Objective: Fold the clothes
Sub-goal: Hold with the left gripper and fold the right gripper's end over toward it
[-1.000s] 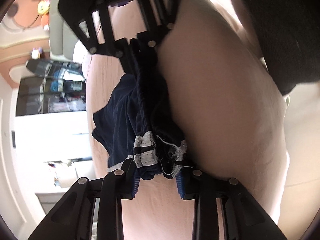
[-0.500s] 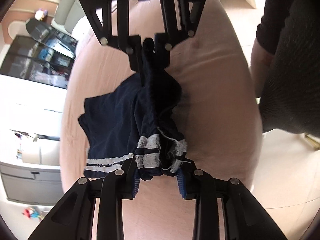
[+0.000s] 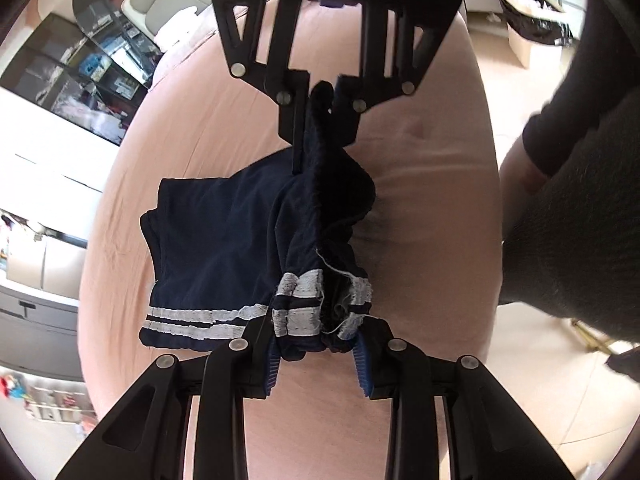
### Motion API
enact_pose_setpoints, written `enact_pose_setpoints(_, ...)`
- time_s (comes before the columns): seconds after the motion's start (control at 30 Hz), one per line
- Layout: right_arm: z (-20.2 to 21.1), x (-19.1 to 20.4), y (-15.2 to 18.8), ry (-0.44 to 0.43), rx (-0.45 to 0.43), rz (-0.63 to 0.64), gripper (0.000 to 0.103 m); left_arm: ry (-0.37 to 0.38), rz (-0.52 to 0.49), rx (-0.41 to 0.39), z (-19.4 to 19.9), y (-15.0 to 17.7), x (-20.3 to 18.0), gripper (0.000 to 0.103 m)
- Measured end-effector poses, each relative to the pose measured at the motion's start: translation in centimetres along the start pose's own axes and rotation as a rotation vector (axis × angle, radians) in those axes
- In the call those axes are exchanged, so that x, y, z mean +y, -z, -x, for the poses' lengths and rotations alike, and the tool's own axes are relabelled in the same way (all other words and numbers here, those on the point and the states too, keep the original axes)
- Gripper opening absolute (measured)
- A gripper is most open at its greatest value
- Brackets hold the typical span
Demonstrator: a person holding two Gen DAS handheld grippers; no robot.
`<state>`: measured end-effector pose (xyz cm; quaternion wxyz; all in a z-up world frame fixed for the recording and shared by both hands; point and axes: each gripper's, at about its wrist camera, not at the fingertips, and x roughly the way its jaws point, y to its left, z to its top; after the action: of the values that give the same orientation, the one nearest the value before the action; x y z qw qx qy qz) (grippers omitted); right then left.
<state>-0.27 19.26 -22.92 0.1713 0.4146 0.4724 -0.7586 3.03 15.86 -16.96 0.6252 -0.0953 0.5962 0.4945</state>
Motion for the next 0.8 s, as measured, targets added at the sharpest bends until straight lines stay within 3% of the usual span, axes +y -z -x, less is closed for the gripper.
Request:
enact_pose_setpoints(0.33,1.3,-3.8,0.9,-0.067,-0.103,-0.173,0.01,0.078,0.16,-0.124,2.7,-0.1,4.5,0.027)
enact_pose_setpoints(0.57,-1.3,-9.1,2.6,-0.106,-0.144,-0.416,0.01,0.088,0.237,-0.139,1.6,-0.3,6.9,0.027)
enact_pose_setpoints(0.8,-2.0,-10.9,3.8,-0.096,-0.172,-0.505,0.01,0.087,0.343,-0.15,0.9,-0.2,10.0,0.027)
